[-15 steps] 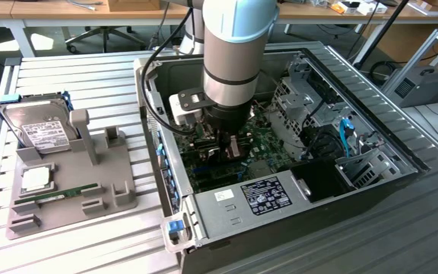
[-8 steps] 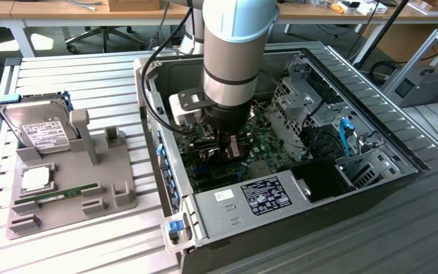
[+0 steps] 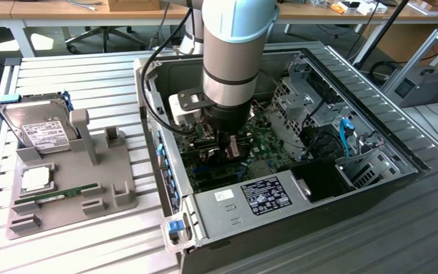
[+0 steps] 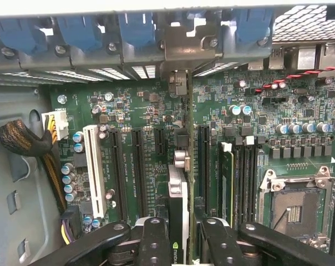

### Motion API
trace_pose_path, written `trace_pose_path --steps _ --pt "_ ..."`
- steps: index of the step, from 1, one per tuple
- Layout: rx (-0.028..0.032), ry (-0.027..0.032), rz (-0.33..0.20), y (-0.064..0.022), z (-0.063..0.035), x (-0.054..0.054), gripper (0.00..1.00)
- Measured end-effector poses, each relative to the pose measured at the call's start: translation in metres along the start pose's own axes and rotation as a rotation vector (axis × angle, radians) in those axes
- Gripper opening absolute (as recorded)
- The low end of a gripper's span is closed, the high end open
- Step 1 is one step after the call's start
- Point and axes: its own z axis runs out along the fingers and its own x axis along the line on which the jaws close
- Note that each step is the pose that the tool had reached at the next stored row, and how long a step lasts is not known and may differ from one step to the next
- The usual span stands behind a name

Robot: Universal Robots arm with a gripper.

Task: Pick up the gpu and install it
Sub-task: 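Insert the gpu into the slot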

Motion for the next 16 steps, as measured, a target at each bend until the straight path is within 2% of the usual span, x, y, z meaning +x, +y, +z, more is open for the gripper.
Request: trace_pose_path --steps 16 --pt "0.0 -0.0001 0.0 0.0 0.0 0.0 0.27"
